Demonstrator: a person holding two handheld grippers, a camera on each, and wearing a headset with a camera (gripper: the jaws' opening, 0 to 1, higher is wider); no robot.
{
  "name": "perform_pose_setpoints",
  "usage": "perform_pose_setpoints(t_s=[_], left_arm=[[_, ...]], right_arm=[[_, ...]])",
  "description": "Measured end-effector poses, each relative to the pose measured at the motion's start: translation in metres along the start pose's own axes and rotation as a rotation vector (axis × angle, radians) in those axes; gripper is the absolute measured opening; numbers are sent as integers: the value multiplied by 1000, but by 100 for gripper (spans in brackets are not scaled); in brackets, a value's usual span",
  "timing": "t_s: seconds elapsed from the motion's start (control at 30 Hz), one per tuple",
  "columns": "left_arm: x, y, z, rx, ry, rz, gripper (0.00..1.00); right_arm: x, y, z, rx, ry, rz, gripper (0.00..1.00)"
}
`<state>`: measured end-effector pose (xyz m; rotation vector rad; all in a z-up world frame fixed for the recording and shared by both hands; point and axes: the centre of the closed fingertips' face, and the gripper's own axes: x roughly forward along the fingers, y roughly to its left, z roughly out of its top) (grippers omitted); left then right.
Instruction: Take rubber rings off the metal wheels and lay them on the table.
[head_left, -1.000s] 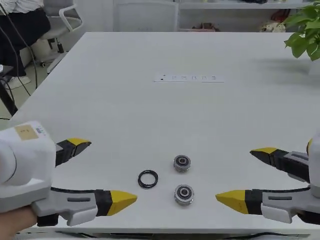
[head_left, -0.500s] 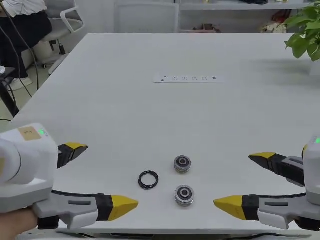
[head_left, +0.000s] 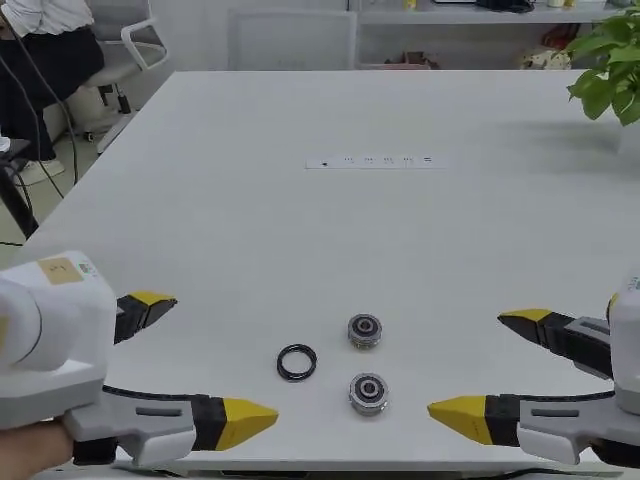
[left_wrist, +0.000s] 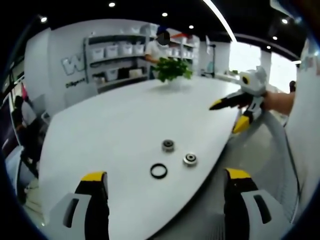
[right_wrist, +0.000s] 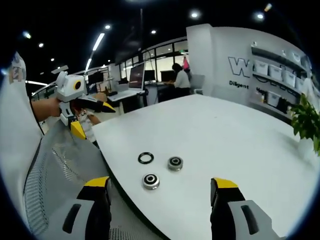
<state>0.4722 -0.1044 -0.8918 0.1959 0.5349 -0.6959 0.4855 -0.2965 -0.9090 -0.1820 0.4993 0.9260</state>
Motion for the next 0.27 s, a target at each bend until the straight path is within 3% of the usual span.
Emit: perform_pose_setpoints(t_s=[0.27], left_arm=[[-1,1,-1,2,3,6,97]], right_arm=[[0,0,0,3,-3,2,81]])
